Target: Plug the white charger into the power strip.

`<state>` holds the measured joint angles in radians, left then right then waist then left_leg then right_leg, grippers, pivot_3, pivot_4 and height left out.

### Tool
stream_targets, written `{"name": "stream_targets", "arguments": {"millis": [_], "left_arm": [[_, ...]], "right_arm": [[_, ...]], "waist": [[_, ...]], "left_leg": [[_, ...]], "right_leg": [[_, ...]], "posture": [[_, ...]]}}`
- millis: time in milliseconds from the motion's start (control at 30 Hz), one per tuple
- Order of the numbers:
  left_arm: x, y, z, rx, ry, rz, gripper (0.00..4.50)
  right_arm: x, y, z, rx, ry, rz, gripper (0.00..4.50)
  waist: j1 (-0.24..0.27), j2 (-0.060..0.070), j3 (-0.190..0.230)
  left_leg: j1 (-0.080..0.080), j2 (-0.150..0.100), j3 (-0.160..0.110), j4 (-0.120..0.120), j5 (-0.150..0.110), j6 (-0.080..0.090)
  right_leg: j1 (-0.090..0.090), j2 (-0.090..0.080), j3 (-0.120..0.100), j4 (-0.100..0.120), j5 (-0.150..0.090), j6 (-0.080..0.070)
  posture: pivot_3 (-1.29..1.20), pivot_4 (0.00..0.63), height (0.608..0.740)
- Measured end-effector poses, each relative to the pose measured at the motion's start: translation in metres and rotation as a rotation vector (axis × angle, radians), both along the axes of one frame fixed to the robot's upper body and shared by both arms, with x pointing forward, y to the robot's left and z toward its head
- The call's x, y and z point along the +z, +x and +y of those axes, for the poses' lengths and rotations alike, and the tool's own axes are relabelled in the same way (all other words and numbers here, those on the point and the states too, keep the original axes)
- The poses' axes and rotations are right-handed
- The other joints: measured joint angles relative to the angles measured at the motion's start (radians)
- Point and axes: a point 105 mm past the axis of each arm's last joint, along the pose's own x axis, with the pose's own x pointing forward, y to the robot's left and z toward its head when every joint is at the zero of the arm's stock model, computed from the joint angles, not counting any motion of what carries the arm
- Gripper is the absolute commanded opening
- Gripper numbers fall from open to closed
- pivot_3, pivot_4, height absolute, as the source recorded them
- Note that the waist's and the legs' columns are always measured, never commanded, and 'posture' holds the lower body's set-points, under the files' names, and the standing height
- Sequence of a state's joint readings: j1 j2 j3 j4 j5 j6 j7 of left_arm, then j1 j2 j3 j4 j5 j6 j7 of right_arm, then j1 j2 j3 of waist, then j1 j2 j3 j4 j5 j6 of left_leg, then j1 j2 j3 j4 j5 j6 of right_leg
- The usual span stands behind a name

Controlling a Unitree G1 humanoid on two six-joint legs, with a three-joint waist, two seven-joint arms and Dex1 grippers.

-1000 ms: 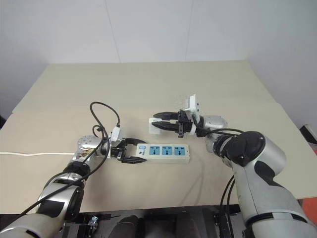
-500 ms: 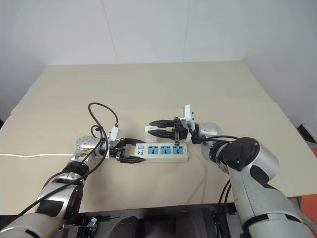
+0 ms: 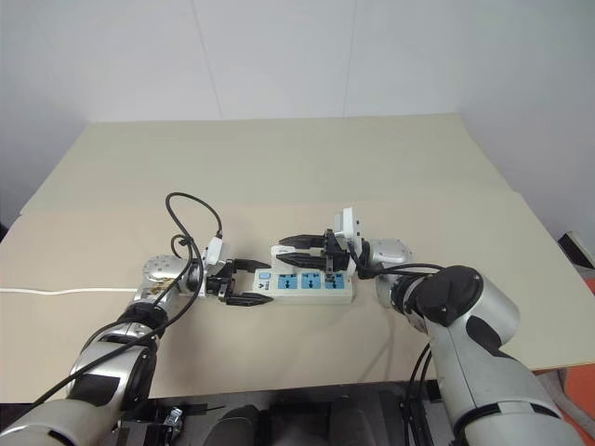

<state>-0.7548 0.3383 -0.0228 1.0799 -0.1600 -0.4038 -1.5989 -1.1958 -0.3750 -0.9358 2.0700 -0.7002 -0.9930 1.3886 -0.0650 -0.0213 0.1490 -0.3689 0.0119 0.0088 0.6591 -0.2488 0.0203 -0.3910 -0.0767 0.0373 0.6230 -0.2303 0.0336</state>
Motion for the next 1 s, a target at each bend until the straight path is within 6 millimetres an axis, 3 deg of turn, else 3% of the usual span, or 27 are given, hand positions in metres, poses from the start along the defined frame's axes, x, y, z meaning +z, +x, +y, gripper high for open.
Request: {"name": "stream_targets", "arguments": {"millis": [1000], "left_arm": [[-0.001, 0.000, 0.000, 0.003, 0.002, -0.002, 3.26]], "right_arm": [[-0.010, -0.001, -0.006, -0.058, -0.017, -0.020, 1.06]], "waist": [[-0.001, 0.000, 0.000]], "left_leg": [[0.001, 0.000, -0.002, 0.000, 0.000, 0.000]], "right_leg": [[0.002, 0.000, 0.000, -0.001, 0.000, 0.000]], "posture": [[0.00, 0.150, 0.740]]}}
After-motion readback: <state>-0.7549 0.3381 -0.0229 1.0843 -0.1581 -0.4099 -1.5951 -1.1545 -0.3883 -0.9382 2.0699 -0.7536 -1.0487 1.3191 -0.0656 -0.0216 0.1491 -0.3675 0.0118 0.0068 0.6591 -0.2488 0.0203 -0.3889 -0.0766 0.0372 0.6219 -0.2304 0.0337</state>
